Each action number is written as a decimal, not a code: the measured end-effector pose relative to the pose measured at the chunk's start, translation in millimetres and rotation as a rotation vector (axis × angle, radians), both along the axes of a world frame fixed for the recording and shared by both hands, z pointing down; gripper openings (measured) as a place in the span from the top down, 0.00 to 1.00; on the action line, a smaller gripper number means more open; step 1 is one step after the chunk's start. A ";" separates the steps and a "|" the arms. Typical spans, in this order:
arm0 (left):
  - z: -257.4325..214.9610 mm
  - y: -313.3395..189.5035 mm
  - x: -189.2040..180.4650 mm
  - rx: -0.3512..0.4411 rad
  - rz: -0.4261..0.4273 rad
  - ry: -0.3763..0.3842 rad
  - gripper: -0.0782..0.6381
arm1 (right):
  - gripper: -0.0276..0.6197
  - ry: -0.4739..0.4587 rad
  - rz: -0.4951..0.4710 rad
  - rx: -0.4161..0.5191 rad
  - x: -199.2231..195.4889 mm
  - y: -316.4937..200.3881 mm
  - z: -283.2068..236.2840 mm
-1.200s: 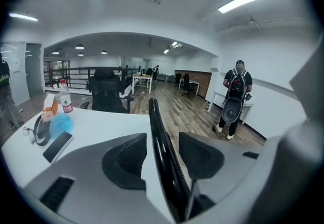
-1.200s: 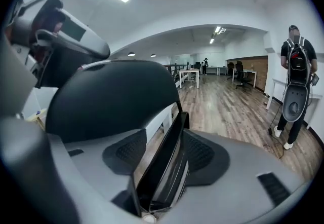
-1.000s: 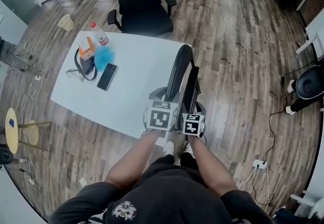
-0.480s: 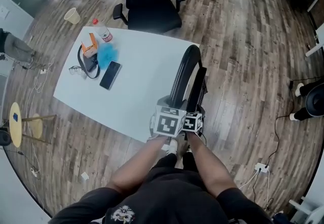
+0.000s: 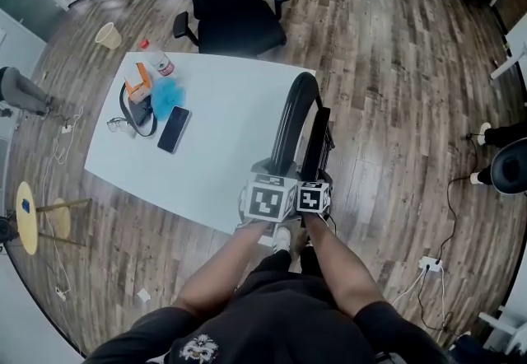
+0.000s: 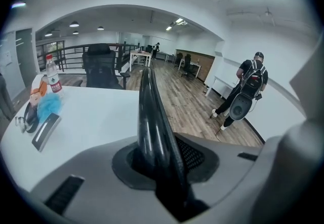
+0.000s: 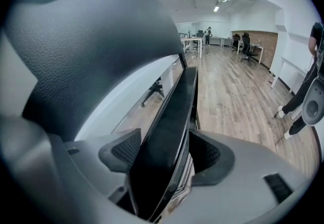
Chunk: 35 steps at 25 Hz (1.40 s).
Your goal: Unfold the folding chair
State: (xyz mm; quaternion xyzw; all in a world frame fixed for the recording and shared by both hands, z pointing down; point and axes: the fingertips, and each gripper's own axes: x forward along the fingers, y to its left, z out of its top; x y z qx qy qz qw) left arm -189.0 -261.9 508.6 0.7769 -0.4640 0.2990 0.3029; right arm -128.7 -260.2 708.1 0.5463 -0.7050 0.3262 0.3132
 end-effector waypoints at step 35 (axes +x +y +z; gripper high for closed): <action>32.1 24.3 91.5 -0.045 0.007 -0.085 0.71 | 0.45 -0.433 0.134 -0.079 267.0 57.2 46.0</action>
